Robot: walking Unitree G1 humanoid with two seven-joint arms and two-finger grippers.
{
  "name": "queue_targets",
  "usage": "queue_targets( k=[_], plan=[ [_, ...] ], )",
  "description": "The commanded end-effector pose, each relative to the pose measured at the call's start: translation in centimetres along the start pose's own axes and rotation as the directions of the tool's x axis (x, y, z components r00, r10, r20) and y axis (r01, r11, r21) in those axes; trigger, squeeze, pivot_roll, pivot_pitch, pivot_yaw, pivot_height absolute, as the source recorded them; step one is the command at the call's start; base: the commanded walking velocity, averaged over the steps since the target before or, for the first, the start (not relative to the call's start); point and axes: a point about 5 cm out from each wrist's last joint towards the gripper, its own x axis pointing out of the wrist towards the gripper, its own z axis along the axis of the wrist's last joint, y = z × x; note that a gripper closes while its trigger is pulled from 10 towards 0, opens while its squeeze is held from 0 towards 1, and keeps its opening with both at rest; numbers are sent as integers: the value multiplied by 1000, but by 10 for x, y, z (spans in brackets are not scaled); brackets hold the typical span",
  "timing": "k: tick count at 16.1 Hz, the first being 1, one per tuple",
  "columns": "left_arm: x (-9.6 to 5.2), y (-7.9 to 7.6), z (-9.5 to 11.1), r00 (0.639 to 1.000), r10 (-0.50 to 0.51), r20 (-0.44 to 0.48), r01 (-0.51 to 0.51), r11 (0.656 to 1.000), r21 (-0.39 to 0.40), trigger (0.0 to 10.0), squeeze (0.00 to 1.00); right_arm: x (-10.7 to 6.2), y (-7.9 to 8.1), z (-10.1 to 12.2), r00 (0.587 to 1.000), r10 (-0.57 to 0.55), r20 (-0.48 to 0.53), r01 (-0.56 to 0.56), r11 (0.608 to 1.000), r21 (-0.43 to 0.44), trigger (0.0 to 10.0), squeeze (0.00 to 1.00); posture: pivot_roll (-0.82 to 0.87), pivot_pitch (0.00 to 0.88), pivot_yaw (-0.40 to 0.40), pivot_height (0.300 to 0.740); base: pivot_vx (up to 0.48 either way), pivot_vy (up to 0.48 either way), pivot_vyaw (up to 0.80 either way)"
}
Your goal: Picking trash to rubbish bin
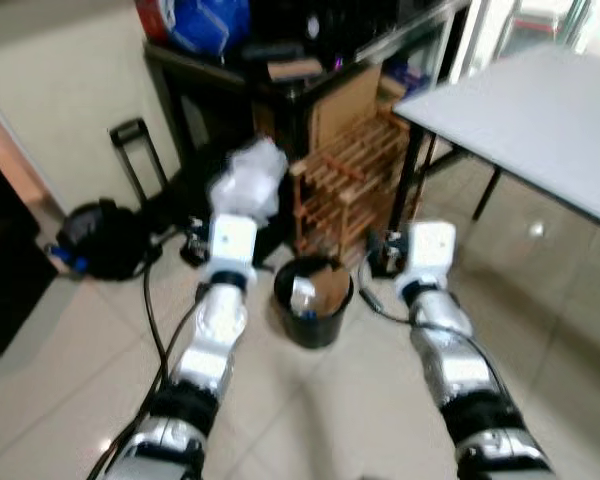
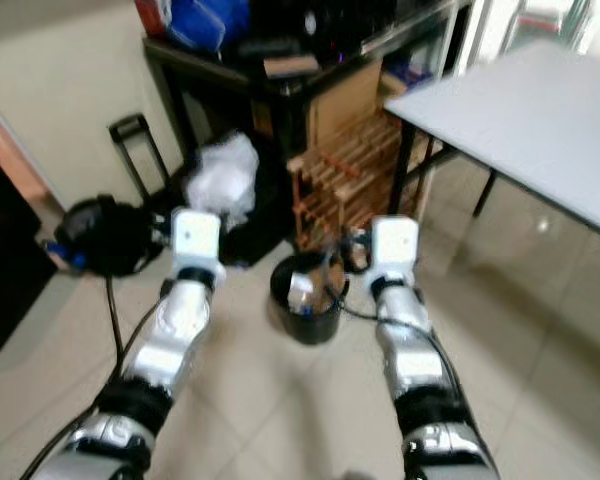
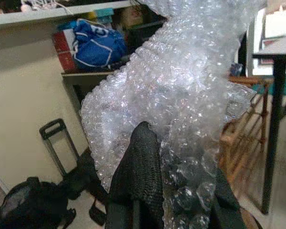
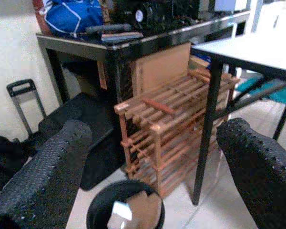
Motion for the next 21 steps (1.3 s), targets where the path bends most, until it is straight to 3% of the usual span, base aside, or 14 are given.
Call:
queue_targets(
  k=[1,9,15,21],
  plan=[
    [1,12,0,999,32,-3,-32,999,12,10000,0,2,12,2,999,36,7,-37,999,19,10000,0,-71,70,58,740,465,0,0],
    [1,13,-1,1000,28,-6,-28,999,15,10000,0,2,15,1,999,40,3,-40,999,13,10000,0,-73,58,64,740,464,0,-52],
    [0,11,-2,1000,19,-11,-19,1000,18,10000,0,2,16,1,999,45,9,-45,999,15,10000,0,-76,45,66,740,464,0,-749],
    [0,10,-3,1000,10,-13,-10,1000,17,10000,0,1,16,1,999,43,6,-43,999,20,10000,0,-74,52,65,740,463,0,0]
  ],
)
